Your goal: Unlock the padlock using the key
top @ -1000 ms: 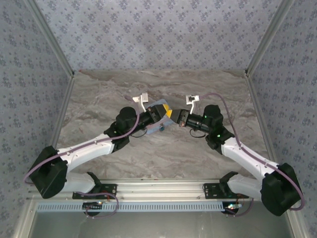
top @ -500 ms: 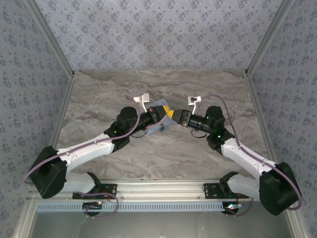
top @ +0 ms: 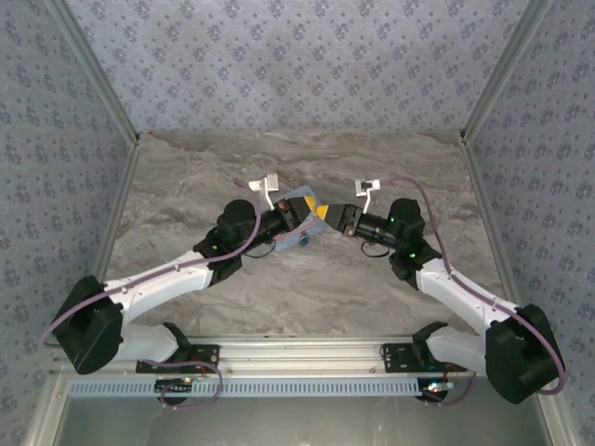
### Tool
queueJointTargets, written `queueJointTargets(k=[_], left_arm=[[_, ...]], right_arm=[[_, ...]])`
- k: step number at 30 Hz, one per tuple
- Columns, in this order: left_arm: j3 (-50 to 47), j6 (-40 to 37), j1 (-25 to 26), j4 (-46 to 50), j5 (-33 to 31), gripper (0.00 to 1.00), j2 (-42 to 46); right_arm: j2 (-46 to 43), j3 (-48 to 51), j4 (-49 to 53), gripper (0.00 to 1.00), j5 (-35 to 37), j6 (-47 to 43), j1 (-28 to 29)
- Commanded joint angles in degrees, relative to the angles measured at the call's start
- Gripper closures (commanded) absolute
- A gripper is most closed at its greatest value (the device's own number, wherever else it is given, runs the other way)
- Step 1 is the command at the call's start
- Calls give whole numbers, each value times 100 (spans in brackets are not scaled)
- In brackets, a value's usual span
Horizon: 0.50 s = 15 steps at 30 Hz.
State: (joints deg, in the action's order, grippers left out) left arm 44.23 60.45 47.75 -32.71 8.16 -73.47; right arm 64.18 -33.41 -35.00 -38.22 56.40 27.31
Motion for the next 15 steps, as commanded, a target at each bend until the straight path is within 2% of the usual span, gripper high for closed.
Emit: queueJointTargets(k=[1,9,15], left_arm=[[209,-130,21,-25,-25,100,159],[200,-129,22,-25,-40,100,175],[185,-130,11,-25,-72,100,191]], right_arm=[[54,-102,-189,70,-98,41,81],[131,-133,-192,74,-63,32,178],[81,-148,-109,85,-28,35,177]])
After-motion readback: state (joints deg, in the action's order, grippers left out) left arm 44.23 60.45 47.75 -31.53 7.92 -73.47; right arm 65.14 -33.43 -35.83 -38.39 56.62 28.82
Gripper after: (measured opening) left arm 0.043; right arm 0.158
